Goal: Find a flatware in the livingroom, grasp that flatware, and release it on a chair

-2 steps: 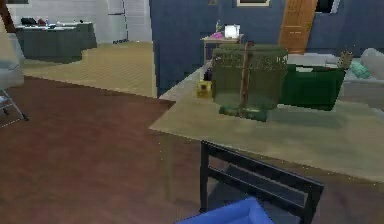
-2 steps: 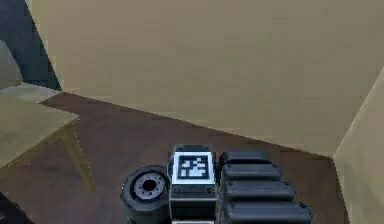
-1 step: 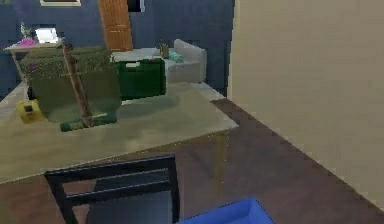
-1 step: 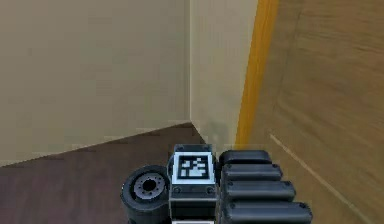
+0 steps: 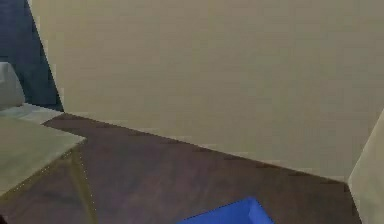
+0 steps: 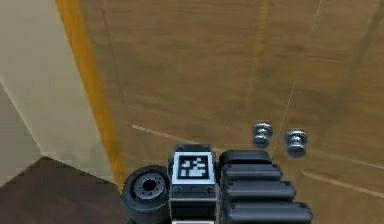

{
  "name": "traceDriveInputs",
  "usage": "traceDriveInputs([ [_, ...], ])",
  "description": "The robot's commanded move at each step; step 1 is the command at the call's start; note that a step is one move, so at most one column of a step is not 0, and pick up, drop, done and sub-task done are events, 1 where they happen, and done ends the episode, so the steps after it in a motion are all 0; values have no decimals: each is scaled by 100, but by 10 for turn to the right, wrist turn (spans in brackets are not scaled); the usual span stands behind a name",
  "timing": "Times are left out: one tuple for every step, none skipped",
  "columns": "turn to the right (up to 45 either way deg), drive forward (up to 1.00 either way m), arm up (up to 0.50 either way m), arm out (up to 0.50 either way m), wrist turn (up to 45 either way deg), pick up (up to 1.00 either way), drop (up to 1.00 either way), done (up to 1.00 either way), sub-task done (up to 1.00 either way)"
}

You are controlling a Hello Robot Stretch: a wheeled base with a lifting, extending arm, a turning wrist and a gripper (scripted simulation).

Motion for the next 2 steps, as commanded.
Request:
traceDriveInputs([
  [450, 0, 0, 0, 0, 0, 0, 0, 0],
  [60, 0, 0, 0, 0, 0, 0, 0, 0],
])
